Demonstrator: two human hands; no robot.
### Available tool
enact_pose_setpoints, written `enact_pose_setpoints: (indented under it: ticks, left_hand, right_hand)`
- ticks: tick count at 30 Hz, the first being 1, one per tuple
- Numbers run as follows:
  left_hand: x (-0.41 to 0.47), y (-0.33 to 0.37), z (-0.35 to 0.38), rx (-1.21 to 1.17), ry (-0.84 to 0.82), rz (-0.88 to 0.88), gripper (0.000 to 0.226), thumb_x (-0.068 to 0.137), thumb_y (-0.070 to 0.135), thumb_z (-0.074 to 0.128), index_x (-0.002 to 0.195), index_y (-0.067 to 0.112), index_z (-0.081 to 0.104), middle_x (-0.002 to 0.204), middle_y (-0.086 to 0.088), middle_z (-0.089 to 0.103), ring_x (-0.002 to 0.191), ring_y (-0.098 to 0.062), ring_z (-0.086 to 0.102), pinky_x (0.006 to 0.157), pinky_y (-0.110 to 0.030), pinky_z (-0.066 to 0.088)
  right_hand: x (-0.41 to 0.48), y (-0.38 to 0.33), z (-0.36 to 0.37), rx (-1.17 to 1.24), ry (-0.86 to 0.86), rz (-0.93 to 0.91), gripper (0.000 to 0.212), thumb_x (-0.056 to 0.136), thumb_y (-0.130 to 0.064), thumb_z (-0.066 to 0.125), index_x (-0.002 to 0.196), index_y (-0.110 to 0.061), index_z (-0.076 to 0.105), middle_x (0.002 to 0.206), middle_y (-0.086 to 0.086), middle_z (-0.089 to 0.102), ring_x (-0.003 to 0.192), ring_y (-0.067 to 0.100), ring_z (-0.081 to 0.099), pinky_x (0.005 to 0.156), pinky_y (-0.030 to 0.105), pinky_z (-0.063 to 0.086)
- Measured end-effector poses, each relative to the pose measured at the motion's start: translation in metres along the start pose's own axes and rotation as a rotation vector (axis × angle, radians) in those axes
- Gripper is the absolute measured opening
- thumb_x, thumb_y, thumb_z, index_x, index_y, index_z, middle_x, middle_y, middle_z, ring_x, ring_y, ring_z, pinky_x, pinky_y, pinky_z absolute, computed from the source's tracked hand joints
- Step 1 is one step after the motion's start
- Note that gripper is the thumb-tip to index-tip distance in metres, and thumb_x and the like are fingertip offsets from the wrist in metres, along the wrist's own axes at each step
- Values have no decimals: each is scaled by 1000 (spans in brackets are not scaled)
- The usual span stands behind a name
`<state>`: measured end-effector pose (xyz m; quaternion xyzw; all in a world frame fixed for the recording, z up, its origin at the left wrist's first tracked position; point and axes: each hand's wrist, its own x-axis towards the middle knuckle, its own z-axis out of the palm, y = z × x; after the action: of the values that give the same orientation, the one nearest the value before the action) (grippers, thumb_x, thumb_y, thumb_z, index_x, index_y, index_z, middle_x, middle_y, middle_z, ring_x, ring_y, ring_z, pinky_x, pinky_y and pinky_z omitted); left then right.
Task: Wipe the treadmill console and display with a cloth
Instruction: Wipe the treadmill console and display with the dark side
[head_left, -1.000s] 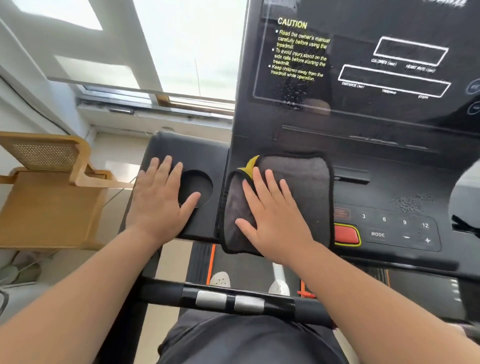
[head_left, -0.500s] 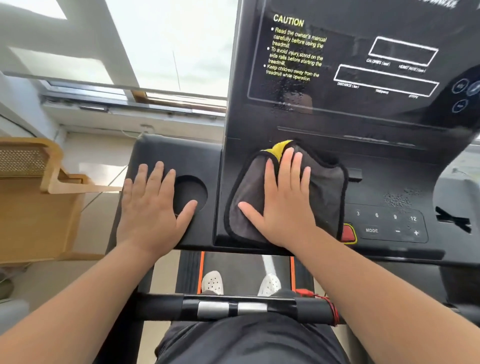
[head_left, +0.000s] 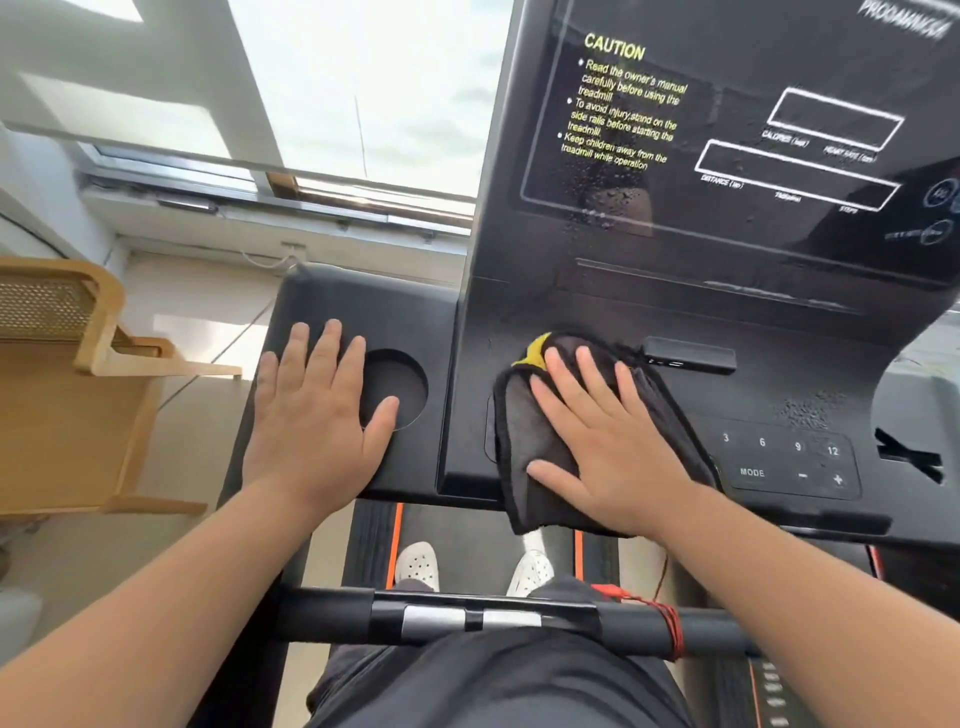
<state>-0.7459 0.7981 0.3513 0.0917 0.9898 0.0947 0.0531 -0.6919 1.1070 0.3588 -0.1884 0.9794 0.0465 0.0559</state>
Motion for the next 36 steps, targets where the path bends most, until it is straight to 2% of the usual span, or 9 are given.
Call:
enact_pose_setpoints:
  ticks: [6, 10, 13, 19, 23, 27, 30, 32, 36]
  left_hand:
    - [0, 0, -1, -1, -10, -9, 75, 94, 57, 22, 156, 16, 32, 167, -11, 24, 155, -34, 11, 125, -54, 9]
    - [0, 1, 0, -9, -7, -9, 74, 95, 56, 22, 156, 16, 31, 167, -11, 23, 155, -34, 10, 125, -54, 8]
    - [-1, 0, 1, -10, -1, -9, 74, 95, 57, 22, 156, 15, 31, 166, -12, 24, 155, -35, 11, 124, -54, 7]
    - [-1, 0, 1, 1, -7, -10, 73, 95, 55, 22, 157, 15, 30, 167, -12, 23, 155, -35, 11, 125, -54, 8]
    - [-2, 0, 0, -5, -4, -10, 72, 96, 52, 22, 157, 15, 30, 167, -12, 23, 155, -35, 12, 125, -55, 8]
    - [-2, 1, 0, -14, 5, -9, 70, 96, 50, 25, 156, 14, 33, 166, -13, 25, 154, -37, 14, 124, -55, 8]
    - [-2, 1, -1, -14, 1, -7, 71, 95, 50, 25, 156, 14, 33, 166, -14, 25, 154, -37, 14, 124, -55, 9]
    - [-2, 1, -2, -21, -5, -5, 71, 94, 48, 25, 156, 13, 33, 166, -14, 25, 154, -37, 14, 124, -55, 9]
    - [-3, 1, -3, -47, -7, -5, 72, 93, 45, 23, 156, 13, 33, 166, -13, 24, 155, -36, 12, 125, -53, 6]
  right_hand:
    - [67, -12, -16, -61, 51, -59, 84, 97, -71, 32, 163, -21, 22, 174, 6, 1, 159, 36, -2, 126, 63, -2]
    - [33, -22, -8, -86, 9, -448, 71, 101, -58, 36, 161, -22, 27, 173, 4, 13, 159, 34, 13, 126, 58, 8]
    - [31, -6, -8, -108, -8, -668, 65, 103, -55, 38, 159, -25, 29, 172, -1, 13, 158, 30, 15, 126, 56, 3]
    - [99, 32, -35, -256, 69, -502, 70, 100, -61, 32, 160, -23, 33, 171, 3, 11, 159, 26, 14, 127, 53, -8]
    - [66, -1, -18, -86, 84, -345, 76, 100, -64, 36, 161, -20, 32, 172, 6, 7, 160, 31, 8, 127, 56, -6]
    - [24, -16, -5, -25, 4, -525, 69, 101, -59, 41, 160, -24, 29, 172, 3, 10, 160, 29, 11, 128, 56, 7]
    - [41, 3, -9, -33, -16, -656, 62, 103, -57, 38, 158, -27, 35, 170, 0, 15, 158, 27, 18, 127, 55, 5]
    - [68, 16, -16, -68, -2, -622, 63, 104, -58, 34, 159, -27, 34, 171, 0, 17, 158, 26, 18, 127, 53, 2]
    - [77, 5, -19, -47, 55, -415, 69, 100, -62, 36, 160, -25, 35, 172, 2, 17, 159, 25, 14, 127, 56, -1]
